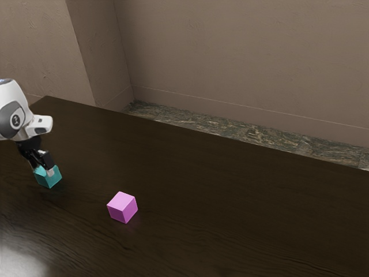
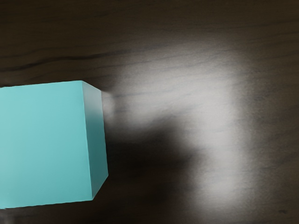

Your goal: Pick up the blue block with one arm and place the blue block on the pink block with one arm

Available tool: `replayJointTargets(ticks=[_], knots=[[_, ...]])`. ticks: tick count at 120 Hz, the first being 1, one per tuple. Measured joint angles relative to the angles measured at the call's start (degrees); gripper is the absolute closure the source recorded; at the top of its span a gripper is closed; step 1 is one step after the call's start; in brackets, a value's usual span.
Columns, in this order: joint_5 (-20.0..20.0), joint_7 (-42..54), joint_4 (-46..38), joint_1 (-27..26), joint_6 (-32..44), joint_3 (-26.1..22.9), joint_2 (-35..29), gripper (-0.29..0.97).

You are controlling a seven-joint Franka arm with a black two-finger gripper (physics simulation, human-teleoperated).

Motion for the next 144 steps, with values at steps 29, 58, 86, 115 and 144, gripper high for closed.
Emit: replayJointTargets(ticks=[29, 58, 86, 115, 144], knots=[[0.1, 3.7, 2.8, 0.0, 3.0, 2.0, 3.0, 0.01], [0.1, 5.5, 3.6, 0.0, 5.1, 2.4, 6.4, 0.01], [-0.1, 5.7, 4.3, 0.0, 5.9, 3.3, 7.3, 0.00], [-0.1, 5.5, 8.0, -0.7, 5.9, 3.6, 11.0, 0.00], [0.0, 4.6, 9.6, -1.4, 5.7, 4.4, 13.4, 0.00]])
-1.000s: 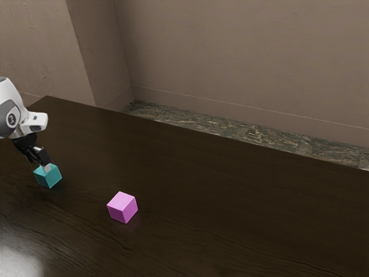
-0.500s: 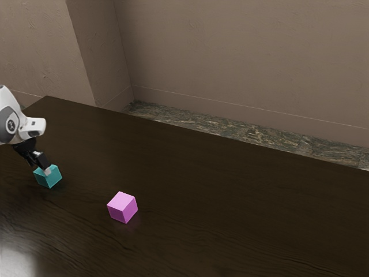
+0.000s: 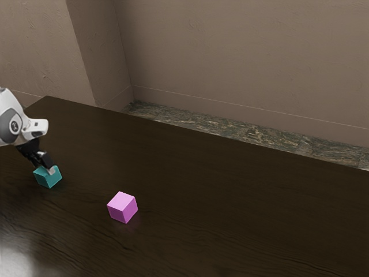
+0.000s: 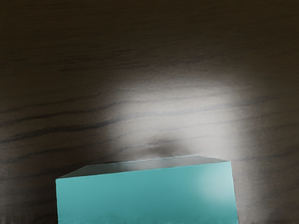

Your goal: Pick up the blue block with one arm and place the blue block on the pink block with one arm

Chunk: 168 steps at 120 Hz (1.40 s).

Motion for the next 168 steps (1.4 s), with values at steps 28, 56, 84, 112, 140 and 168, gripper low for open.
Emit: replayJointTargets(ticks=[28, 56, 84, 112, 140, 168], knots=[[2.9, -1.4, 0.0, -1.3, 0.4, 1.1, 0.4, 0.05], [6.2, -4.6, 1.4, -2.3, 0.5, 1.4, 1.1, 0.15], [6.7, -8.3, 2.6, -3.0, 0.1, 2.1, 1.7, 0.29], [8.1, -11.6, 2.7, -3.1, 0.1, 2.1, 1.6, 0.37], [13.0, -15.2, 8.5, -4.0, -4.2, -0.4, 1.2, 0.51], [12.3, -21.6, 5.6, -10.9, -11.4, -3.6, -8.3, 0.60]])
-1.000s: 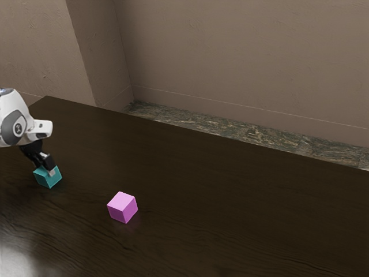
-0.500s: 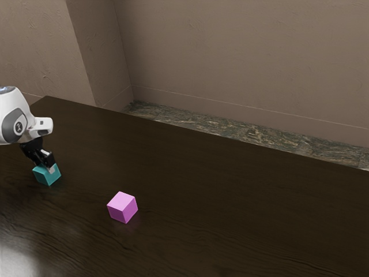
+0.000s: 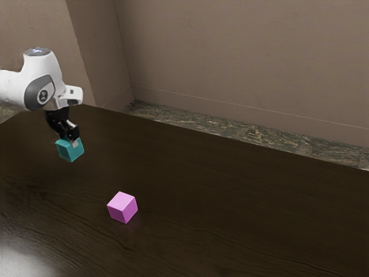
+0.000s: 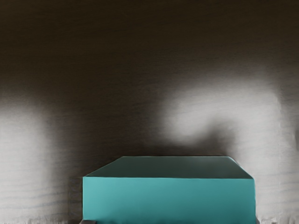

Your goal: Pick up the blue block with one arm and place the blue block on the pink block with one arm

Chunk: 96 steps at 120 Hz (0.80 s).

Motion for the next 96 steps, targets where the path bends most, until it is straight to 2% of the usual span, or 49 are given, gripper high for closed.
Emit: replayJointTargets(ticks=[12, 30, 55, 96], knots=[[-5.1, -3.6, -3.8, -6.2, -0.9, 0.7, -4.1, 0.55], [-10.2, -8.8, -6.9, -11.0, -0.2, 0.9, -5.0, 0.49], [-13.2, -14.9, -16.7, -14.7, 3.7, 0.8, -10.7, 0.44], [-16.5, -21.7, -25.2, -17.8, 6.8, -1.3, -18.5, 0.40]])
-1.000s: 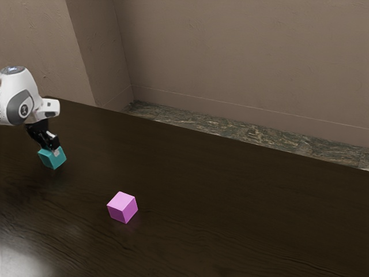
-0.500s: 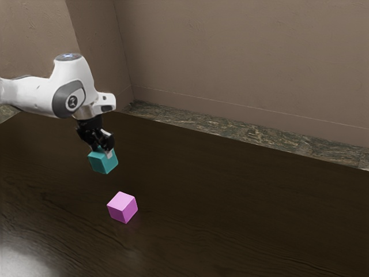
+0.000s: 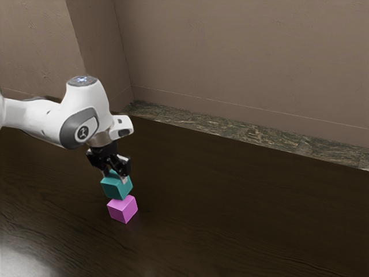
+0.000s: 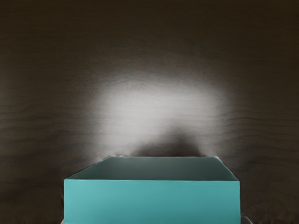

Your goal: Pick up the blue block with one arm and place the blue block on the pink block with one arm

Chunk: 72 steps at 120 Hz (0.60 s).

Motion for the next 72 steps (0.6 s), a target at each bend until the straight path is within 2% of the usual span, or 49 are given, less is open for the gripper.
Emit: replayJointTargets(ticks=[56, 72], knots=[[-1.0, -0.1, -1.0, 0.9, 0.0, -1.4, -0.7, 0.37], [-1.6, 0.3, -1.1, 0.9, -1.0, -1.5, -1.5, 0.21]])
